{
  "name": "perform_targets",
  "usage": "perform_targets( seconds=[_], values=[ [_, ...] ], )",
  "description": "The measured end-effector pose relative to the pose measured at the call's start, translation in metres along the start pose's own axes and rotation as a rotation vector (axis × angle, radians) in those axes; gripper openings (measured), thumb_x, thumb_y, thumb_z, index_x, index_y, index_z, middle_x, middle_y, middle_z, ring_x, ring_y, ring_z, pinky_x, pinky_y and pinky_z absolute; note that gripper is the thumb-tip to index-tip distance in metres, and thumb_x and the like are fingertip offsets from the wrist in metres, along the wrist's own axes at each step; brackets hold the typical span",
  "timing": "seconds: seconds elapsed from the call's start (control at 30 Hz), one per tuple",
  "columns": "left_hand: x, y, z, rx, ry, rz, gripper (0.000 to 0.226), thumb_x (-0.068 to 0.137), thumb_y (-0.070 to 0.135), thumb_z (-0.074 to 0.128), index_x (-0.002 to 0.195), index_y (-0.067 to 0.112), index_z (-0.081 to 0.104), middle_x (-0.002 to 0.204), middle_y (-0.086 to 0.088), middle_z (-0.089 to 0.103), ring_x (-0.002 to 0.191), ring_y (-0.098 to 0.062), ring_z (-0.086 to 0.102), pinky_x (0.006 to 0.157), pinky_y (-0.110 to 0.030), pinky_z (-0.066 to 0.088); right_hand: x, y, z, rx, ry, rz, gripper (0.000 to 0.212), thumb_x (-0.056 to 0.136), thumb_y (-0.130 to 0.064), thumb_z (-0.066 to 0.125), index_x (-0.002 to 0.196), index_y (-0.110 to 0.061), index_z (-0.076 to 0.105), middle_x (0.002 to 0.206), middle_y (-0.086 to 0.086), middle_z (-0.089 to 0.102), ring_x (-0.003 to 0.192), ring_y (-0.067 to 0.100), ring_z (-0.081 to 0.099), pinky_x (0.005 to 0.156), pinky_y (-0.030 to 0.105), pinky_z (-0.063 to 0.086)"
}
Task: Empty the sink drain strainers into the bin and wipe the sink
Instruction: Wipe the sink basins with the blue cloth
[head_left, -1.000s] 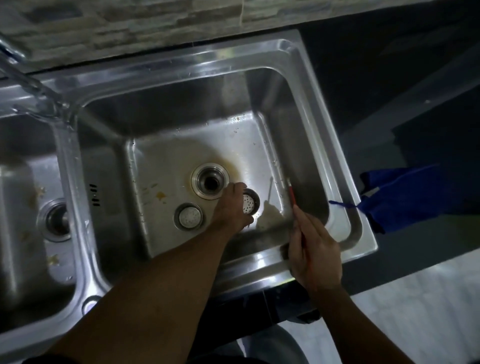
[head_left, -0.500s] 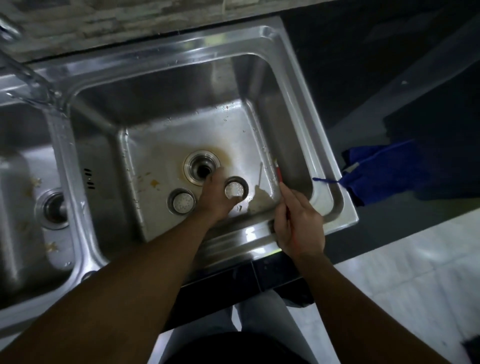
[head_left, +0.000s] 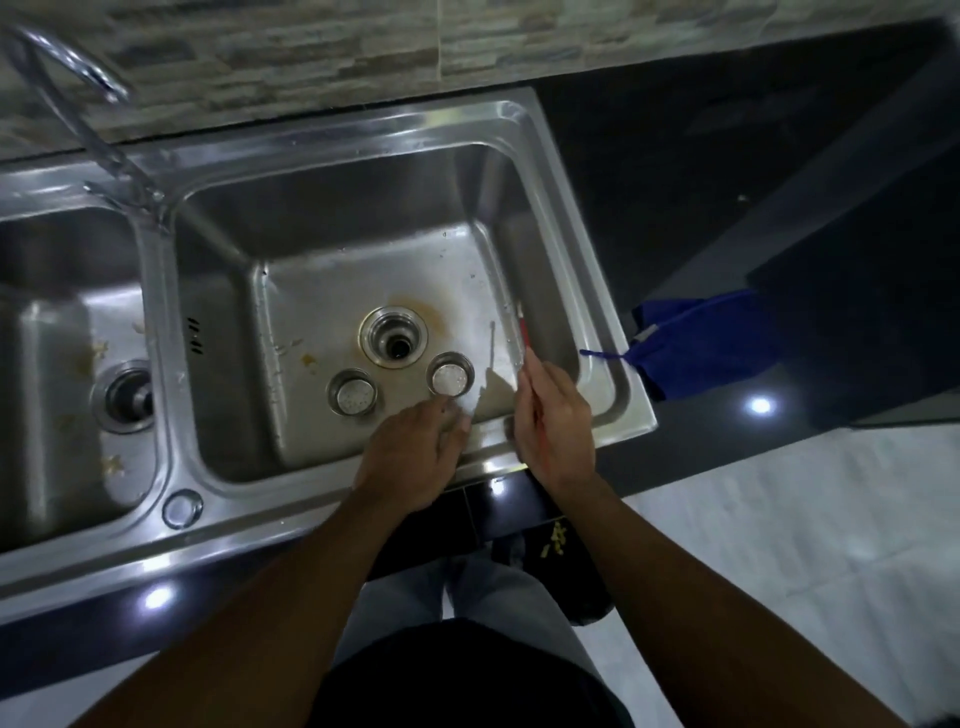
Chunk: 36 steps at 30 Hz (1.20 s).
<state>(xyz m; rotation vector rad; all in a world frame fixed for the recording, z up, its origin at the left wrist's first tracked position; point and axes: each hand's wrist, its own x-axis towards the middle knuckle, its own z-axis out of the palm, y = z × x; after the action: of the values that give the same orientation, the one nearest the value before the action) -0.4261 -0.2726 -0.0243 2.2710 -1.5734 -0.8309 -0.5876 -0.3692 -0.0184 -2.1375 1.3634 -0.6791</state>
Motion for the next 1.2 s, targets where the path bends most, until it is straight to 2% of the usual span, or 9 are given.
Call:
perform_targets(
  seconds=[0.13, 0.27, 0.4, 0.5, 0.6, 0.8, 0.9, 1.07, 1.2],
  values=[
    [-0.019, 0.016, 0.007, 0.153, -0.005, 0.098, 0.054, 0.101, 0.052, 0.025, 0.129, 0.019, 0.058, 0.122, -0.002, 0.067, 0.113, -0.022, 0.06, 0.1, -0.039, 0.045, 0.013, 0.001, -0.01, 0.044, 0.021, -0.122, 0.034, 0.102, -0.011, 0.052, 0.134, -0.002, 0.061, 0.117, 0.013, 0.067, 0.095, 0.012, 0.065, 0.093, 0.017, 0.052],
    [-0.019, 0.021, 0.009, 0.204, 0.051, 0.095, 0.045, 0.103, 0.046, 0.03, 0.124, 0.018, 0.059, 0.113, 0.0, 0.066, 0.104, -0.02, 0.06, 0.095, -0.038, 0.048, 0.06, 0.011, -0.025, 0.004, 0.091, -0.144, 0.035, 0.107, -0.023, 0.045, 0.139, -0.016, 0.055, 0.112, 0.001, 0.065, 0.09, -0.011, 0.049, 0.083, -0.004, 0.038],
    [-0.013, 0.018, 0.015, 0.224, -0.01, 0.053, 0.054, 0.104, 0.045, 0.023, 0.141, 0.017, 0.05, 0.141, -0.005, 0.059, 0.134, -0.022, 0.051, 0.115, -0.038, 0.038, 0.135, 0.04, -0.046, -0.094, 0.108, -0.161, 0.035, 0.107, -0.026, 0.041, 0.138, -0.017, 0.054, 0.116, 0.004, 0.065, 0.089, -0.012, 0.052, 0.081, -0.008, 0.036],
    [-0.012, 0.016, 0.019, 0.209, -0.032, 0.014, 0.061, 0.103, 0.046, 0.016, 0.153, 0.017, 0.037, 0.156, -0.005, 0.044, 0.147, -0.019, 0.038, 0.121, -0.035, 0.025, 0.185, 0.066, -0.055, -0.217, 0.004, -0.15, 0.043, 0.106, -0.022, 0.04, 0.148, -0.013, 0.045, 0.139, 0.012, 0.056, 0.116, 0.013, 0.059, 0.107, 0.011, 0.04],
    [-0.012, 0.014, 0.02, 0.198, -0.054, 0.003, 0.064, 0.103, 0.049, 0.009, 0.156, 0.02, 0.03, 0.162, -0.001, 0.037, 0.152, -0.015, 0.029, 0.122, -0.031, 0.015, 0.216, 0.086, -0.06, -0.382, -0.105, -0.136, 0.047, 0.104, -0.018, 0.042, 0.151, -0.014, 0.039, 0.149, 0.013, 0.047, 0.123, 0.027, 0.059, 0.105, 0.043, 0.052],
    [-0.012, 0.016, 0.019, 0.161, -0.099, -0.021, 0.066, 0.102, 0.051, 0.007, 0.159, 0.024, 0.024, 0.165, 0.003, 0.029, 0.155, -0.012, 0.019, 0.126, -0.032, 0.013, 0.243, 0.111, -0.069, -0.628, -0.385, -0.193, 0.077, 0.095, 0.0, 0.053, 0.159, -0.021, 0.016, 0.167, 0.002, 0.014, 0.125, 0.036, 0.056, 0.104, 0.047, 0.05],
    [-0.013, 0.018, 0.016, 0.175, -0.102, -0.032, 0.066, 0.101, 0.05, 0.008, 0.157, 0.022, 0.03, 0.162, 0.002, 0.036, 0.153, -0.014, 0.025, 0.126, -0.035, 0.021, 0.247, 0.113, -0.066, -0.689, -0.392, -0.248, 0.081, 0.092, 0.001, 0.056, 0.159, -0.016, 0.014, 0.168, 0.004, 0.006, 0.135, 0.037, 0.046, 0.108, 0.049, 0.047],
    [-0.012, 0.019, 0.015, 0.177, -0.116, -0.038, 0.064, 0.102, 0.048, 0.012, 0.156, 0.022, 0.033, 0.16, 0.001, 0.04, 0.152, -0.014, 0.027, 0.125, -0.035, 0.022, 0.251, 0.114, -0.064, -0.729, -0.411, -0.318, 0.085, 0.088, 0.004, 0.06, 0.159, -0.005, 0.013, 0.168, 0.013, 0.005, 0.155, 0.03, 0.008, 0.127, 0.045, 0.015],
    [-0.012, 0.021, 0.014, 0.218, -0.103, -0.036, 0.066, 0.101, 0.047, 0.011, 0.154, 0.02, 0.037, 0.157, 0.0, 0.044, 0.15, -0.016, 0.033, 0.125, -0.035, 0.024, 0.231, 0.108, -0.077, -0.507, -0.308, -0.153, 0.086, 0.089, 0.006, 0.052, 0.16, -0.014, 0.008, 0.169, 0.004, 0.004, 0.156, 0.02, 0.001, 0.128, 0.042, 0.01]
  ],
)
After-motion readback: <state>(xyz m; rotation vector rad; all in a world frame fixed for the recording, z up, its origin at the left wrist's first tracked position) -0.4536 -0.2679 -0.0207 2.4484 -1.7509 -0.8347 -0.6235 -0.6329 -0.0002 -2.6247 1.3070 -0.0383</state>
